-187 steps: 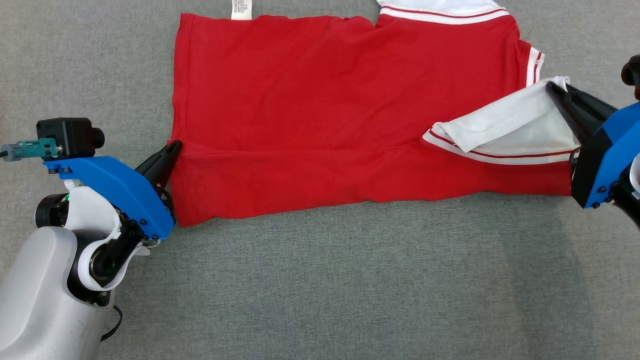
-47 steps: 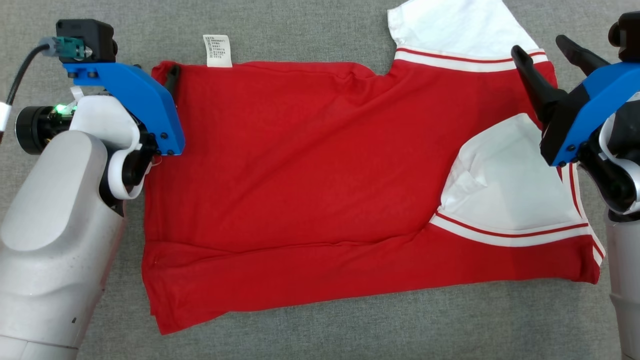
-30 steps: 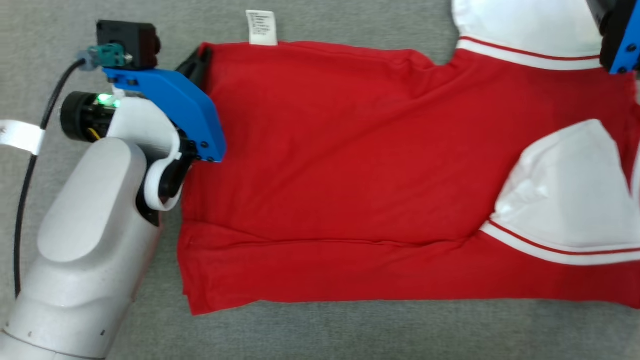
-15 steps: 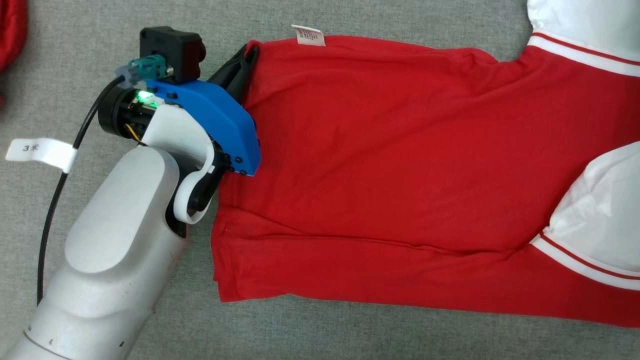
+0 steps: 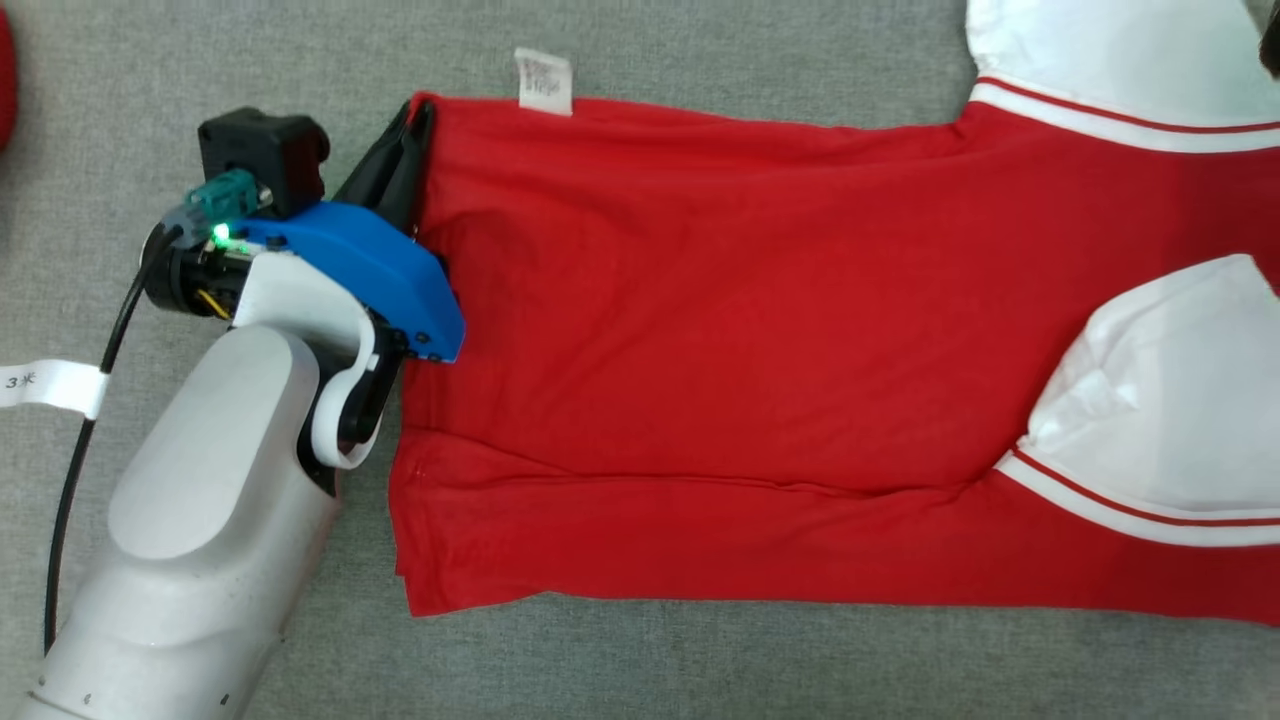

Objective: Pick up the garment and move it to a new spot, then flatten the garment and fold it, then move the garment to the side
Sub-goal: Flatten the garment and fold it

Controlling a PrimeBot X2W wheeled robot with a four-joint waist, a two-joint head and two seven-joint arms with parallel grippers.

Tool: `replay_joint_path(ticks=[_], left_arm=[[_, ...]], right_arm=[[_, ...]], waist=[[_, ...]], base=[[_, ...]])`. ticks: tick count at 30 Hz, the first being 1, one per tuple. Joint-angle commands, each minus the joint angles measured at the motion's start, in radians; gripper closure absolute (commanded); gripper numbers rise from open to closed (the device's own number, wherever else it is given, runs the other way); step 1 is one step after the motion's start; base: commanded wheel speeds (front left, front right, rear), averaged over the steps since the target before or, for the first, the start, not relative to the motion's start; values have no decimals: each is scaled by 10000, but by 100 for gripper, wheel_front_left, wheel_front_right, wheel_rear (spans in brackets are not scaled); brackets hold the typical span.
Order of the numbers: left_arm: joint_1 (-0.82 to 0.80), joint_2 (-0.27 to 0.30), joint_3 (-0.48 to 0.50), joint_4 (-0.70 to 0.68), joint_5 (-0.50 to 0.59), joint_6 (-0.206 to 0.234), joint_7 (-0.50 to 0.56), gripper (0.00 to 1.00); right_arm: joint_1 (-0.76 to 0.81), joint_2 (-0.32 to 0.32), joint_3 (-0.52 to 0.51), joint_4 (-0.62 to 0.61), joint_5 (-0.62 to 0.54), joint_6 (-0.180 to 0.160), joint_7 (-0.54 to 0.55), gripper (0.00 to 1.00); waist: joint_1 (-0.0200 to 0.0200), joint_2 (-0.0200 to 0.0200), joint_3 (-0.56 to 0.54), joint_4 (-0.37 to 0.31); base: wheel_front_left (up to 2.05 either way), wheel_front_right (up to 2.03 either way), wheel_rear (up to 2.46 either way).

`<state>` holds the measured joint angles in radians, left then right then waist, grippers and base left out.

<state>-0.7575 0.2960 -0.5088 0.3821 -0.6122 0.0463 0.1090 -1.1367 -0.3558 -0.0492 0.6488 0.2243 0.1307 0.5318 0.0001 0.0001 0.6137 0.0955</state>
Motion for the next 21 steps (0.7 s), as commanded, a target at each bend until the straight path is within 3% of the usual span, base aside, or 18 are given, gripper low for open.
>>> replay_joint_path(ticks=[1,4,5,6,18,19,20,21], left_arm=[[50,51,-7,81,-18,-25,-80,100],[114,13,-64,281,-93,-81,-22,100],[86,0,-84,304,-95,-95,-23,100],[30,-29,-114,297,-96,-107,8,100],[-213,-228,-347,170,-90,-182,-62,100],[-224,-220,-345,150,-101,-172,-51,100],[-240,-211,-343,130,-105,-168,-58,100],[-252,-198,-339,111,-105,-157,-64,100]], right_arm=[[170,-138,123,26,100,1,23,100],[314,-118,388,108,346,1,12,100],[306,-120,482,99,360,1,27,28],[228,-167,562,132,361,1,61,0],[107,-797,1851,539,515,1,674,0],[121,-823,1969,548,569,3,791,52],[162,-803,2120,536,654,3,887,89],[210,-811,2246,515,761,4,990,100]], waist=[[-1,-1,-119,-116],[-1,-1,-143,-142],[-1,-1,-114,-120],[-1,-1,-49,-73],[-1,-1,466,412],[-1,-1,492,415],[-1,-1,508,411],[-1,-1,520,401]], base=[[0,0,0],[0,0,0],[0,0,0],[0,0,0],[0,0,0],[0,0,0],[0,0,0],[0,0,0]])
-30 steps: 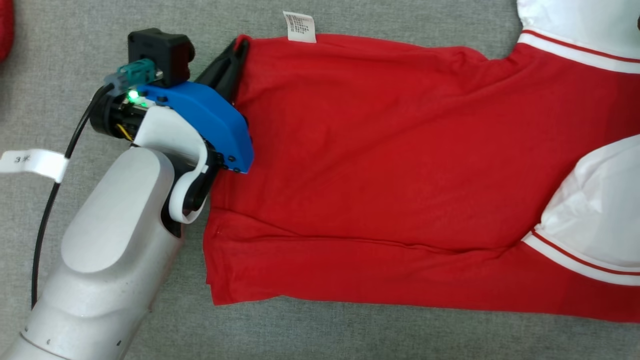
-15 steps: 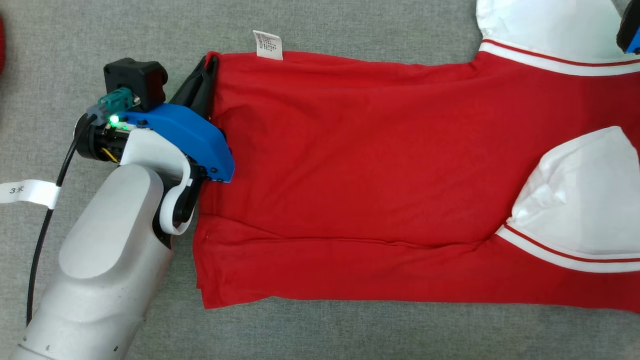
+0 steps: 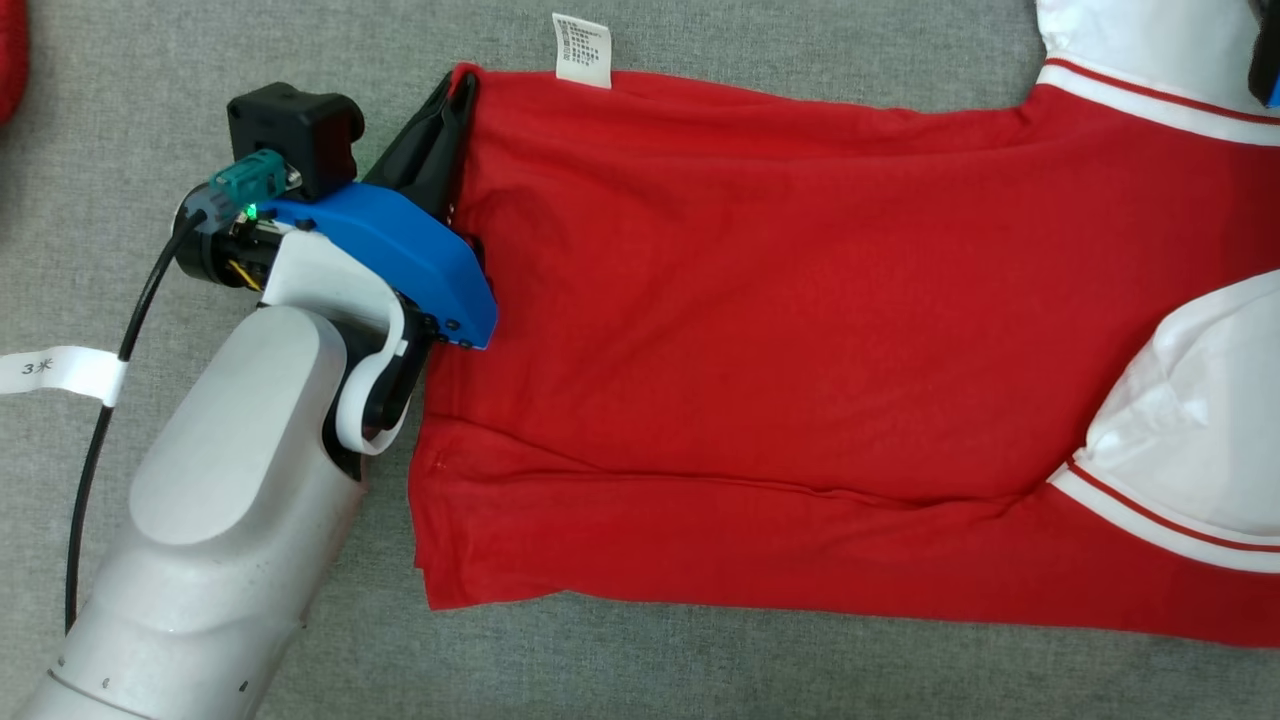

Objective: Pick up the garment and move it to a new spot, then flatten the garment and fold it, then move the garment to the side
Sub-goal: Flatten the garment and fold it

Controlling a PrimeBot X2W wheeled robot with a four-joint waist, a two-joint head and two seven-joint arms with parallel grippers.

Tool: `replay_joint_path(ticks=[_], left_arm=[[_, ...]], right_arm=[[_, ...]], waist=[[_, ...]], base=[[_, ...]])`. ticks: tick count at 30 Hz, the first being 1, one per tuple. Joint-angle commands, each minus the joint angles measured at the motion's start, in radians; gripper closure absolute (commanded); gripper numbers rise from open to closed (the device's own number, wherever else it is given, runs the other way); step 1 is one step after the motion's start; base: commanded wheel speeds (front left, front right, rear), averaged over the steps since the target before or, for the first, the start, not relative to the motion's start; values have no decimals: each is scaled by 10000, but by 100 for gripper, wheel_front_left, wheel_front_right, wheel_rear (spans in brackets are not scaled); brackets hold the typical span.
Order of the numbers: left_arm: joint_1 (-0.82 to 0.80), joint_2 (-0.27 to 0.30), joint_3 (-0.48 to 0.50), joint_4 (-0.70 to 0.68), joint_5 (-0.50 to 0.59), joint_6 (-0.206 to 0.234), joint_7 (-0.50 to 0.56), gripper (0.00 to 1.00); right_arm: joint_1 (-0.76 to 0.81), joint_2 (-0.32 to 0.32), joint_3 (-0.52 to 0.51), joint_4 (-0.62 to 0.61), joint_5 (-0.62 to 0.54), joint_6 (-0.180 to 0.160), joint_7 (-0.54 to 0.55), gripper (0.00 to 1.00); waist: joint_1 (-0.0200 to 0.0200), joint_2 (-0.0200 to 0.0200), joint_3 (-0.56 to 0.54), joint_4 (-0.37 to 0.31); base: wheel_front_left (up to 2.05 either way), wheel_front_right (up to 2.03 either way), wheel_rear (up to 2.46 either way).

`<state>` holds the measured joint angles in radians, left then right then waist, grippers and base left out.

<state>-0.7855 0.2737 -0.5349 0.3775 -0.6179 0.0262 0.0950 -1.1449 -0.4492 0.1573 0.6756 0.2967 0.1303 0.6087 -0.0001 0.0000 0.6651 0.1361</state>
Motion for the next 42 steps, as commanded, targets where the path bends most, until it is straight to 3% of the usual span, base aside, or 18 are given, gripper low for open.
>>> replay_joint_path(ticks=[1,5,8,13,24,32,42], left_arm=[[11,41,-65,136,-42,62,67,100],[-51,108,29,114,17,151,-125,100],[-22,160,182,178,57,252,-521,100],[144,188,375,289,-28,185,-1253,100],[1644,449,407,151,-142,-398,-2889,100],[2761,1018,203,-182,301,-987,-3501,100],[3564,1487,177,81,903,-1229,-3609,100]], right_arm=[[307,53,278,203,93,6,267,100],[203,-199,142,-95,168,-3,-187,100],[118,-48,-313,-360,227,3,-1010,100],[464,24,-453,-670,558,3,-1488,100],[2686,-161,-303,-2136,1800,3,-2411,100],[5173,-311,-851,-3685,2614,5,-2048,100],[7693,478,-2063,-5565,2566,5,-1328,100]], waist=[[1,0,20,-22],[1,0,-3,-110],[1,0,-152,-254],[1,0,-485,-497],[1,0,-1740,-1036],[1,0,-2580,-1272],[1,0,-3140,-1598]], base=[[0,0,0],[0,0,0],[0,0,0],[0,0,0],[0,0,0],[0,0,0],[0,0,0]])
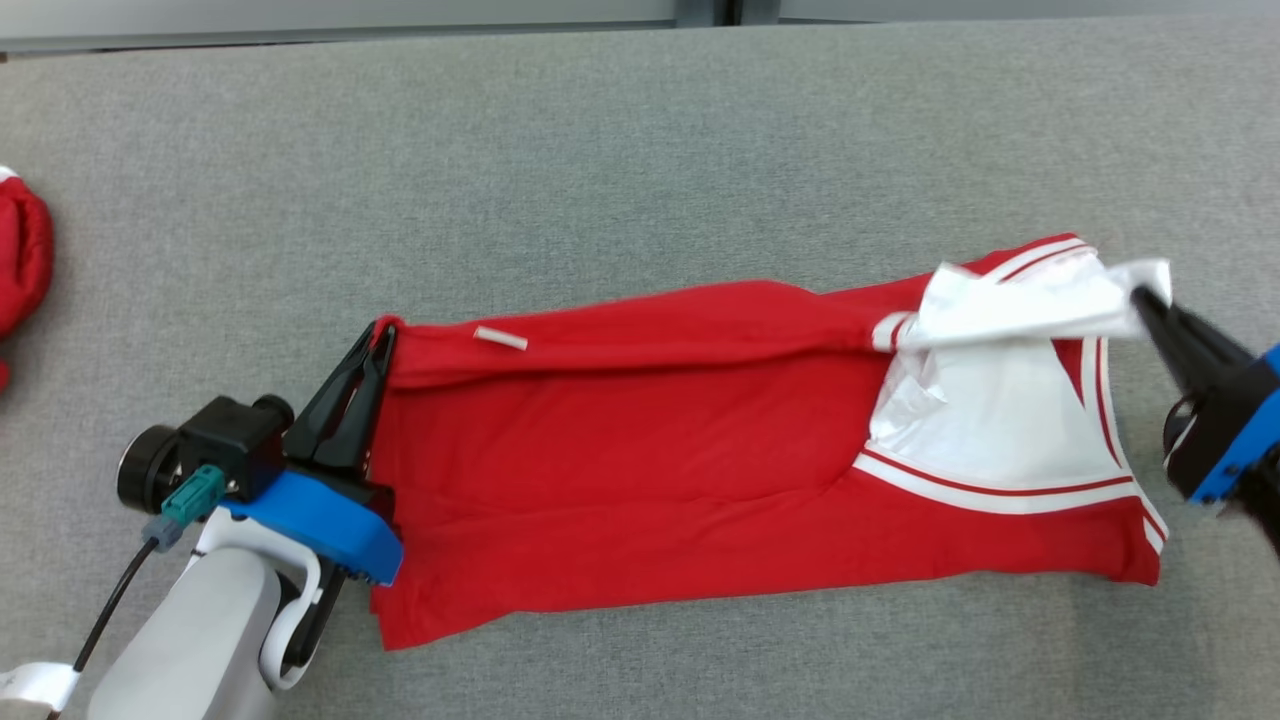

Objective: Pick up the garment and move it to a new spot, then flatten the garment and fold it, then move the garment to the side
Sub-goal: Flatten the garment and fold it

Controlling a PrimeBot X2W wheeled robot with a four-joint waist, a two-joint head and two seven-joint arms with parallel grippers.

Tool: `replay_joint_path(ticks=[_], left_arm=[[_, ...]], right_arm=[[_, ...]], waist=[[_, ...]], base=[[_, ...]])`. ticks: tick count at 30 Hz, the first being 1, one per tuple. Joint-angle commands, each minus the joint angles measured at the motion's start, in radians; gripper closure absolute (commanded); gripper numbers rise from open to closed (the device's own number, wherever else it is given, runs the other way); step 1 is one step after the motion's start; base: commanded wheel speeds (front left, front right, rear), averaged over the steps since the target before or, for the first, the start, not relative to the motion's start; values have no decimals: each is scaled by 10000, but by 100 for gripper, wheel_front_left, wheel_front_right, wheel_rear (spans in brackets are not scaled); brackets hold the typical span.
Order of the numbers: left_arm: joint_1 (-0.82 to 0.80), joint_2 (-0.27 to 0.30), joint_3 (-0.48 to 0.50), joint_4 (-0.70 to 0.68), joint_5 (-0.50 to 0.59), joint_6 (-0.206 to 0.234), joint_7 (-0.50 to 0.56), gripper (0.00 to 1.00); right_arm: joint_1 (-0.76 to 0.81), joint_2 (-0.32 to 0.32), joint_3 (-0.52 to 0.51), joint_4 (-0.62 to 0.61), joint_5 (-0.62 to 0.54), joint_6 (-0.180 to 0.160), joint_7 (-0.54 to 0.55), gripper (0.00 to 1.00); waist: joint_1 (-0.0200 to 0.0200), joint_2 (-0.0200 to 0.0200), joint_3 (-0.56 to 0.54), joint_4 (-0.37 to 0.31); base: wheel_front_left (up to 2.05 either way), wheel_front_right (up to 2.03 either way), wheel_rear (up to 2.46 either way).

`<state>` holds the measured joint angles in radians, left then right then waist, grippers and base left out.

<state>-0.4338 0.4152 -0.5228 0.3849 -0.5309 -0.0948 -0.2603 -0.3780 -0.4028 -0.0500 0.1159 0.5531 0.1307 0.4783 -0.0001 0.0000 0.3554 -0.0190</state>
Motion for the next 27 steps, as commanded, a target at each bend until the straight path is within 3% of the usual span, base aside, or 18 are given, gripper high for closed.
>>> replay_joint_path(ticks=[1,5,12,13,14,15,16,17,21,27], left_arm=[[107,100,76,55,81,-18,-57,100],[512,114,266,204,218,88,-55,100],[918,56,401,507,234,169,-56,100],[987,17,423,572,140,178,-56,100],[1057,-14,430,674,87,189,-51,100],[1099,-21,403,742,76,191,-50,92],[1156,-62,395,806,46,238,-50,55],[1235,-114,397,854,2,251,-52,0],[1414,-313,537,795,-78,359,-53,0],[1864,-802,1798,-495,-31,622,-56,0]], right_arm=[[276,128,-75,-168,-15,1,45,100],[1283,646,-511,-1030,-239,1,318,100],[2071,1256,-778,-1448,-482,1,627,100],[2169,1363,-868,-1411,-526,1,676,79],[2273,1461,-947,-1378,-567,1,753,0],[2355,1570,-1018,-1345,-594,1,860,0],[2466,1635,-1059,-1318,-645,1,957,0],[2550,1683,-1118,-1316,-712,1,1043,0],[2900,1888,-1400,-1497,-952,1,1285,0],[2933,2126,-1894,-1874,-1257,1,1191,0]], waist=[[1,0,-90,-91],[1,0,-220,-258],[1,0,-362,-416],[1,0,-399,-423],[1,0,-455,-423],[1,0,-499,-418],[1,0,-557,-400],[1,0,-611,-379],[1,0,-856,-272],[1,0,-1247,-92]], base=[[0,0,0],[0,0,0],[0,0,0],[0,0,0],[0,0,0],[0,0,0],[0,0,0],[0,0,0],[0,0,0],[0,0,0]])
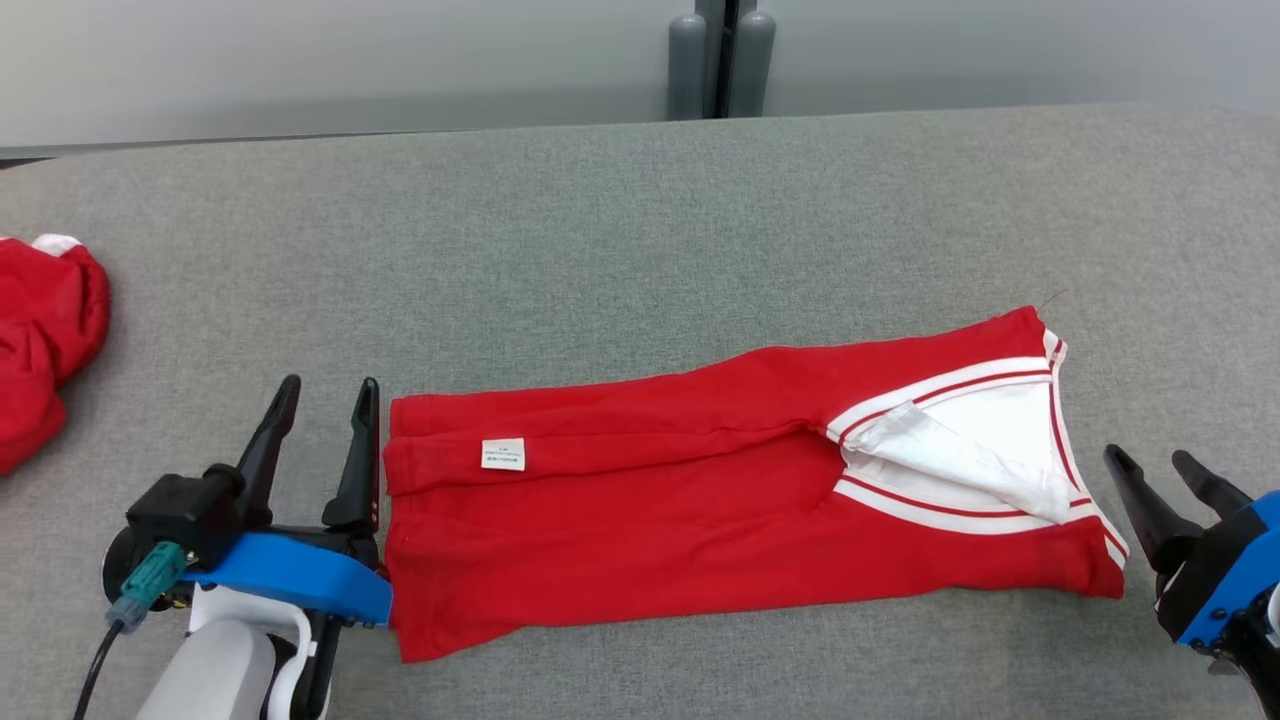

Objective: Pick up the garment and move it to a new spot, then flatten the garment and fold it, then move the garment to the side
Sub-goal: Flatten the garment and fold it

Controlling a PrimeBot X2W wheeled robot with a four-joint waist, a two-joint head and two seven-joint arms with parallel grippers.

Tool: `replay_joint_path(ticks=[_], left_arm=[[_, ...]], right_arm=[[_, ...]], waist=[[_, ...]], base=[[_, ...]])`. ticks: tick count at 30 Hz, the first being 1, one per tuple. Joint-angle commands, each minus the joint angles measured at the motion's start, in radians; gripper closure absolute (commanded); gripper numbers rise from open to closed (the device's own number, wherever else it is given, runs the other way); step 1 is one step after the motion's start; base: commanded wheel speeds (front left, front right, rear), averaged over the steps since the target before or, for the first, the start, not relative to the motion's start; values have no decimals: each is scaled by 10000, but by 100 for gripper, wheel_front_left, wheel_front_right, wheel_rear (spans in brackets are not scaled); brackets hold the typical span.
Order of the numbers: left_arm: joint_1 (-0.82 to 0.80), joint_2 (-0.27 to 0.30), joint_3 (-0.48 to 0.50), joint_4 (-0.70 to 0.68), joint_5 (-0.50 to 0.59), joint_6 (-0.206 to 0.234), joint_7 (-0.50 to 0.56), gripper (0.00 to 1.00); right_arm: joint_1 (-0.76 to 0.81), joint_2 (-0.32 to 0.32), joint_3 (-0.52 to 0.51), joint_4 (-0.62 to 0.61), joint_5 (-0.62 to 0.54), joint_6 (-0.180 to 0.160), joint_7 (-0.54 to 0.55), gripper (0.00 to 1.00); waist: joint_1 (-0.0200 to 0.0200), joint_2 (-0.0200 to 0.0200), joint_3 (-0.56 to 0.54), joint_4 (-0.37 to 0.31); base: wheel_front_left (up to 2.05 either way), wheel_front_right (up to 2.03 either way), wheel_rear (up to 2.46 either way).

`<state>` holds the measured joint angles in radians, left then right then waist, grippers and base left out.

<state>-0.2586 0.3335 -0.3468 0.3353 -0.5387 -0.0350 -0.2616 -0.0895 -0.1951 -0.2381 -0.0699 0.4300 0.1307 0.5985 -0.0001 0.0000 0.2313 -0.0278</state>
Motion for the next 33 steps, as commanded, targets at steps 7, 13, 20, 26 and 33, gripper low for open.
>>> replay_joint_path(ticks=[7,13,20,26,33], left_arm=[[90,-422,1020,-378,445,-140,-42,0],[-251,-469,1282,51,725,-156,-43,0],[-389,-442,1310,393,866,-168,-43,0],[-471,-419,1332,545,827,-264,-43,0],[-346,-432,1321,570,806,-298,-43,0]], right_arm=[[-659,437,-234,683,-528,1,111,0],[-1579,749,-312,2337,-1439,1,-91,0],[-2570,874,-279,4428,-2035,1,-427,0],[-3167,824,-77,6071,-2568,0,-613,0],[-3421,964,573,7210,-2449,16,-588,100]], waist=[[1,0,-183,144],[1,0,-127,147],[1,0,-40,252],[1,0,12,397],[1,0,0,486]], base=[[0,0,0],[0,0,0],[0,0,0],[0,0,0],[0,0,0]])
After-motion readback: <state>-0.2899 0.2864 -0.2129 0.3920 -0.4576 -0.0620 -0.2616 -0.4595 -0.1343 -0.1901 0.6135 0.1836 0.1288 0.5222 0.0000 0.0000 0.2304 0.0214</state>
